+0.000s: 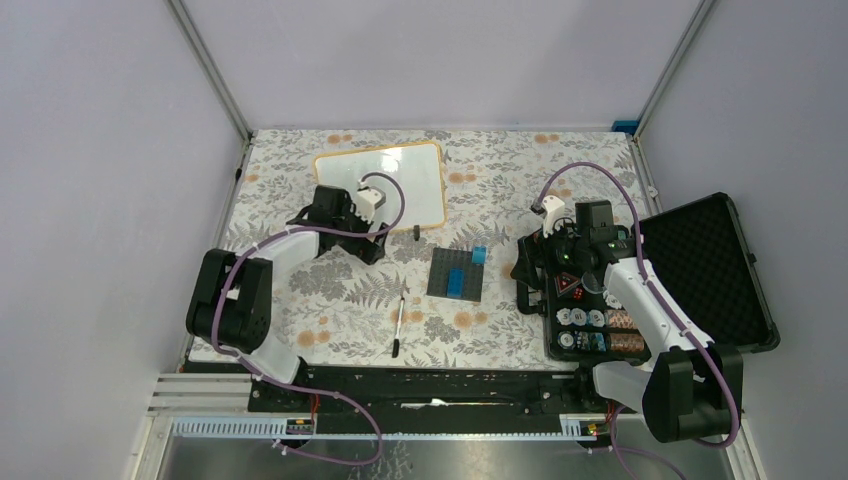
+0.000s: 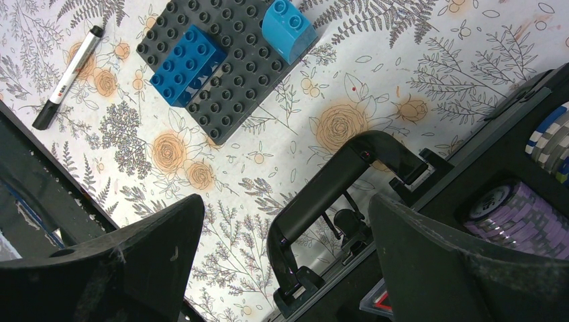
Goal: Write a sentence on the whiteboard
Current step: Move the whiteboard stand to the center of the board.
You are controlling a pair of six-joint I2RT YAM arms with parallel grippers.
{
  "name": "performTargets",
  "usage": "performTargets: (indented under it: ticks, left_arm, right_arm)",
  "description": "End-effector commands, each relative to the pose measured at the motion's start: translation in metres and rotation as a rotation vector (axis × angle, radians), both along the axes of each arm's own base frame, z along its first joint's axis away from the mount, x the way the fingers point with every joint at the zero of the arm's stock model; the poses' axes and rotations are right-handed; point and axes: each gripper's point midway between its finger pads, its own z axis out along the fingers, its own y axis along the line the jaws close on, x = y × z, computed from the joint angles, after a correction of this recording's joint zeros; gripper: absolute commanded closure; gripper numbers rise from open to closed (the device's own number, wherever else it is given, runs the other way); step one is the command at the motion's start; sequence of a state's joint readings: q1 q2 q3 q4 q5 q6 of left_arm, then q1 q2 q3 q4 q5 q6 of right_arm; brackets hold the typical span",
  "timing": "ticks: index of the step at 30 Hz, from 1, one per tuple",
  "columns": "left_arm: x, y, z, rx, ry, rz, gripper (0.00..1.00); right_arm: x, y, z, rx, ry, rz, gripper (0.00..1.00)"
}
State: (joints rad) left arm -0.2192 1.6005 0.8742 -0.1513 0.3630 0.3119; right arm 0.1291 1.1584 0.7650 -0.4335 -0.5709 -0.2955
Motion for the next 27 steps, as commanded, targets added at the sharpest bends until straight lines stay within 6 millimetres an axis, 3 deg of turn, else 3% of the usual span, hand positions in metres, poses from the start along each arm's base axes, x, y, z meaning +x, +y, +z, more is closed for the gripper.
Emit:
performTargets:
  ticks: [1, 5, 8, 13, 18, 21, 24, 25, 27]
  left_arm:
    - [-0.005, -0.03, 0.024, -0.078, -0.041, -0.057, 0.01]
    - [-0.013, -0.046, 0.029, -0.082, -0.036, -0.1, 0.01]
    - [-0.025, -0.052, 0.044, -0.102, -0.015, -0.162, 0.01]
    - [-0.065, -0.052, 0.071, -0.036, -0.002, -0.436, 0.01]
    - [-0.117, -0.049, 0.057, 0.173, -0.016, -0.829, 0.01]
    - [-0.134, -0.058, 0.05, 0.259, -0.073, -1.01, 0.01]
    - [-0.141, -0.078, 0.04, 0.314, 0.026, -0.972, 0.09]
    - [-0.147, -0.083, 0.034, 0.303, 0.095, -0.942, 0.15]
    - [-0.155, -0.091, 0.023, 0.259, 0.186, -0.826, 0.18]
  right_arm:
    - [-0.001, 0.007, 0.012, 0.03, -0.037, 0.032, 0.01]
    - [-0.001, 0.007, 0.013, 0.03, -0.04, 0.033, 0.01]
    - [-0.002, 0.007, 0.013, 0.032, -0.041, 0.035, 0.01]
    - [-0.002, 0.01, 0.013, 0.04, -0.035, 0.046, 0.01]
    - [-0.003, 0.012, 0.01, 0.041, -0.026, 0.056, 0.01]
    - [-0.003, 0.012, 0.011, 0.044, -0.022, 0.054, 0.01]
    - [-0.004, 0.012, 0.012, 0.044, -0.015, 0.049, 0.01]
    - [-0.003, 0.012, 0.012, 0.044, -0.017, 0.047, 0.01]
    - [-0.003, 0.011, 0.014, 0.041, -0.027, 0.044, 0.01]
